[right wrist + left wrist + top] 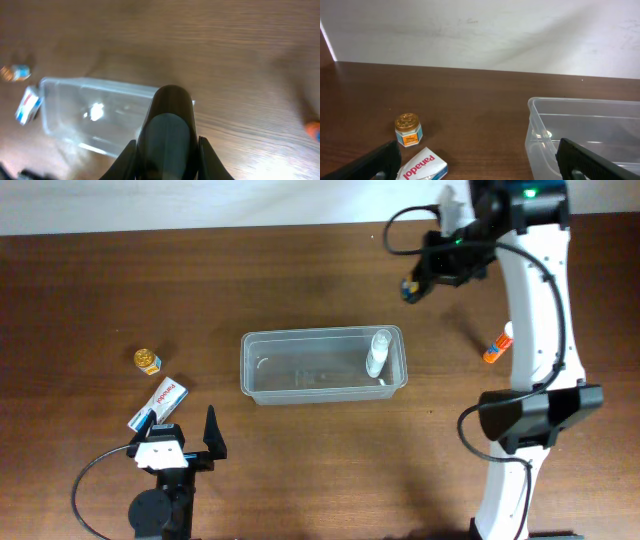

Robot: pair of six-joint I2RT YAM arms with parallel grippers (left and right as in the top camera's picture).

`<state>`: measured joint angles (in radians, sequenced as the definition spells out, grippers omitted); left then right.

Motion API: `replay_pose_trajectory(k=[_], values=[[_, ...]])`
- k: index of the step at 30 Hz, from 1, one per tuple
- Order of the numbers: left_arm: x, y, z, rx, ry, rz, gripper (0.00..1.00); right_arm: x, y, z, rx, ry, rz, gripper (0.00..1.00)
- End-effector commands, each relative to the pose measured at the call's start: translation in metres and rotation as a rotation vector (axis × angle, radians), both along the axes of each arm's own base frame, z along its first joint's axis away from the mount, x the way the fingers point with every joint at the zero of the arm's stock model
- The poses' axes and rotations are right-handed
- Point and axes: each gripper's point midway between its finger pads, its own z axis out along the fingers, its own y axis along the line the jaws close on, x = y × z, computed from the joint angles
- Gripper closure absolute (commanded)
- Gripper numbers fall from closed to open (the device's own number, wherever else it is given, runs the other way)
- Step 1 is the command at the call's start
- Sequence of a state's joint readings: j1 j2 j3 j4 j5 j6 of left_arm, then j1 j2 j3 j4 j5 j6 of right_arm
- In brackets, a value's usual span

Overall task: Pack container
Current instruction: 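Place the dark bottle upright in the container beside the dropper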

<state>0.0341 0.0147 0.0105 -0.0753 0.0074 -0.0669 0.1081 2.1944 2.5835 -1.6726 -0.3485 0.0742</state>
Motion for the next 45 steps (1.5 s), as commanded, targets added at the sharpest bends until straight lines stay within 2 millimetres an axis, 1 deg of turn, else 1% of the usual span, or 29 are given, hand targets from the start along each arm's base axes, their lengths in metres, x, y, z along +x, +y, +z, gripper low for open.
replay_pose_trajectory(k=[1, 5, 9, 11, 15, 18, 22, 25, 34, 39, 45], values=[[-0.001, 0.001, -0.001, 0.02, 0.001, 0.006, 0.0, -0.015, 0.035, 0.029, 0.053, -0.066, 0.087, 0.83], [-0.001, 0.001, -0.001, 0.02, 0.001, 0.006, 0.0, -0.026, 0.063, 0.028, 0.053, -0.053, 0.129, 0.83], [-0.001, 0.001, -0.001, 0.02, 0.001, 0.006, 0.0, -0.036, 0.08, 0.022, -0.005, -0.03, 0.125, 0.83], [-0.001, 0.001, -0.001, 0.02, 0.001, 0.005, 0.0, -0.042, 0.086, 0.018, -0.052, -0.022, 0.126, 0.83], [-0.001, 0.001, -0.001, 0.02, 0.001, 0.005, 0.01, -0.047, 0.092, 0.011, -0.133, -0.019, 0.099, 0.83], [-0.001, 0.001, -0.001, 0.02, 0.001, 0.005, 0.0, -0.05, 0.094, 0.001, -0.206, -0.008, 0.057, 0.83], [-0.001, 0.001, -0.001, 0.02, 0.001, 0.005, 0.0, -0.053, 0.09, -0.018, -0.302, 0.019, 0.023, 0.83], [-0.001, 0.001, -0.001, 0.02, 0.001, 0.005, 0.0, -0.053, 0.092, -0.034, -0.316, 0.052, 0.023, 0.83], [-0.001, 0.001, -0.001, 0.02, 0.001, 0.006, 0.0, -0.052, 0.093, -0.094, -0.351, 0.135, 0.008, 0.83], [-0.001, 0.001, -0.001, 0.02, 0.001, 0.005, 0.0, -0.049, 0.094, -0.121, -0.353, 0.149, -0.013, 0.83], [-0.001, 0.001, -0.001, 0.02, 0.001, 0.005, 0.0, -0.04, 0.095, -0.142, -0.353, 0.128, -0.051, 0.83]])
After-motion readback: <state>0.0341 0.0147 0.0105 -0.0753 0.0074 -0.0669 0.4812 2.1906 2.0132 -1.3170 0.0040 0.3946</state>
